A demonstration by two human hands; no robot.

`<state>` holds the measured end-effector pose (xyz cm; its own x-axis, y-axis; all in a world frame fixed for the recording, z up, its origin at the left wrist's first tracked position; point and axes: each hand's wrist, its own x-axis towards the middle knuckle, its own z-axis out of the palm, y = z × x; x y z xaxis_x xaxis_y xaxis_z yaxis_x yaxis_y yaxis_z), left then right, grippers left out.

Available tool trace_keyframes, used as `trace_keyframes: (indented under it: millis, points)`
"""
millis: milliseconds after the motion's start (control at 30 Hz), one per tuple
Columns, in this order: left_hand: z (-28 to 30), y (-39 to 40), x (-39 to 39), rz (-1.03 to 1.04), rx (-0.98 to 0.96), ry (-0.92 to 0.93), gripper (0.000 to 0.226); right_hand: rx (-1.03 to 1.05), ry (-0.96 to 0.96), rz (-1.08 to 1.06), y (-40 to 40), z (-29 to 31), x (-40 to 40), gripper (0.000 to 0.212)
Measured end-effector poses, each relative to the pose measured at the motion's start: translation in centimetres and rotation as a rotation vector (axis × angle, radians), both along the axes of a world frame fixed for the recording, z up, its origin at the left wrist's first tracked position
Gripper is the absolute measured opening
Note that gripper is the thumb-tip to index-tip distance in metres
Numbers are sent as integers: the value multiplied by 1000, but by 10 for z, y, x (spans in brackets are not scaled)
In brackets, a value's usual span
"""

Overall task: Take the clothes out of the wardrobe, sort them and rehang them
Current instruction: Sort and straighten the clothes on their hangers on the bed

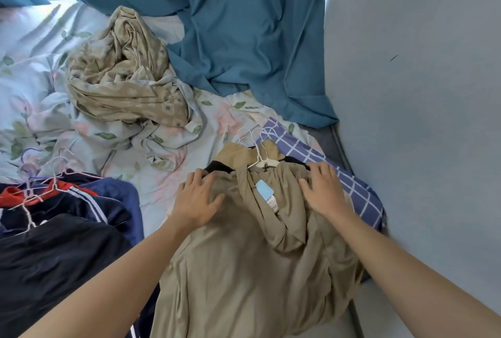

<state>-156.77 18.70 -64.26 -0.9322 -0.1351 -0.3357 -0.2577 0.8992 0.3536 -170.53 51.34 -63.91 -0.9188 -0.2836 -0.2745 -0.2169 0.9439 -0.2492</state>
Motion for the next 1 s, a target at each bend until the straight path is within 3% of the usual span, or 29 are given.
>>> trace_keyframes:
  millis: [267,533,733,1000]
  points:
    - [11,-50,66,159,10,13,72,-178,-115,180,-109,-7,63,54]
    - [13,-142,209,341,-55,-23,71,-256,-233,341,-254,-4,194,61]
    - [-21,-254,329,458,-36,-27,74,-218,-231,397,-364,-26,272,61]
    - [-77,-440,459,515,-41,-43,69,-117,-282,412,-520,-101,357,64]
